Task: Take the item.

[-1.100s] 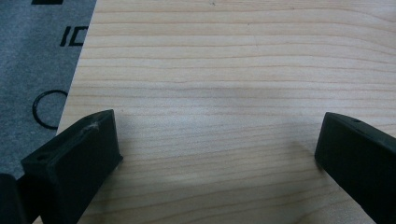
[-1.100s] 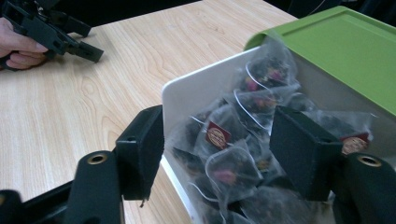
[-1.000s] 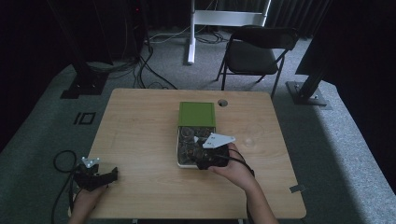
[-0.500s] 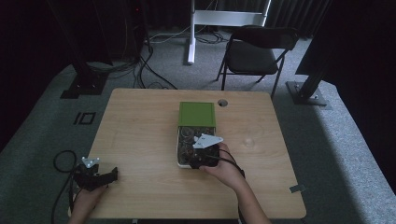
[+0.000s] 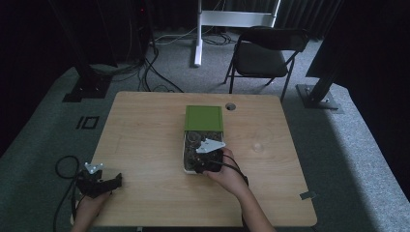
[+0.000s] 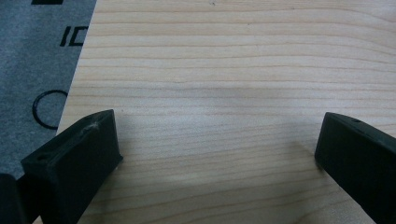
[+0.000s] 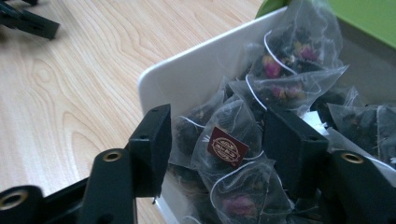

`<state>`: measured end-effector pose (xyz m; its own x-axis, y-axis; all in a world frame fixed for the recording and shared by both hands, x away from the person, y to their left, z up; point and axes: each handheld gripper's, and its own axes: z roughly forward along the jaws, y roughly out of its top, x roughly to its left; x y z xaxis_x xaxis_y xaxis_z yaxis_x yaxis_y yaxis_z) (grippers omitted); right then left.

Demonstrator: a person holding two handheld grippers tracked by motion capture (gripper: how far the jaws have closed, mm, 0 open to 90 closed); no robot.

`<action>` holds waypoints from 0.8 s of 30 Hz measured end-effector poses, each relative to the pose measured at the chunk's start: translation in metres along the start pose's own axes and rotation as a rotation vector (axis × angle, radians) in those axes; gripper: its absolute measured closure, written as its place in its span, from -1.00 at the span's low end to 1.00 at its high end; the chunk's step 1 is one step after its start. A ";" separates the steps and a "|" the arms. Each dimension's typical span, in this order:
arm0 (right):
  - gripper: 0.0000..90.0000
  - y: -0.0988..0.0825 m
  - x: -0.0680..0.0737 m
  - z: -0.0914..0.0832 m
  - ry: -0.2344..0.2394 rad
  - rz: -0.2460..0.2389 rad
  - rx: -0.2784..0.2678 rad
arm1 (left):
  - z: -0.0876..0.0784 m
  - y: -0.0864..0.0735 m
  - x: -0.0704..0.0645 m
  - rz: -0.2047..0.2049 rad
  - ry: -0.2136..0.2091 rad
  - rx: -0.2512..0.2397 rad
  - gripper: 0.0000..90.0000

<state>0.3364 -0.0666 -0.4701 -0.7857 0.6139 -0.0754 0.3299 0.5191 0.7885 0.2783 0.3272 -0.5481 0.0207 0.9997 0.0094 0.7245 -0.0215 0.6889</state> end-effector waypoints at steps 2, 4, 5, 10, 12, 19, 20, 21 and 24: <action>0.04 0.000 0.000 0.002 -0.006 0.001 0.015 | 0.000 0.000 0.000 0.000 0.000 -0.001 -0.99; 0.10 -0.001 0.000 0.003 -0.018 -0.002 0.027 | 0.000 0.000 0.000 0.000 0.000 0.000 -0.99; 0.14 -0.001 0.000 0.004 -0.019 0.001 0.034 | 0.000 0.000 0.000 0.001 0.000 0.000 -0.99; 0.28 -0.002 -0.001 0.008 -0.031 0.000 0.055 | 0.000 0.000 0.000 0.000 0.000 0.000 -0.99; 0.34 -0.003 -0.001 0.010 -0.030 0.006 0.059 | 0.000 0.000 0.000 0.001 0.000 0.000 -0.99; 0.65 -0.002 -0.003 0.010 -0.036 0.017 0.079 | 0.000 0.000 0.000 -0.002 0.000 -0.002 -0.99; 0.66 -0.002 -0.003 0.009 -0.038 0.023 0.081 | 0.000 0.000 0.000 -0.002 0.000 -0.002 -0.99; 0.71 -0.001 -0.003 0.008 -0.037 0.035 0.078 | 0.000 0.000 0.000 -0.002 0.000 -0.002 -0.99; 0.76 0.000 -0.003 0.006 -0.041 0.031 0.083 | 0.000 0.000 0.000 0.000 0.000 0.000 -0.99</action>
<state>0.3422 -0.0649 -0.4734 -0.7529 0.6534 -0.0785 0.3972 0.5462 0.7375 0.2783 0.3272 -0.5481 0.0208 0.9997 0.0095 0.7243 -0.0216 0.6891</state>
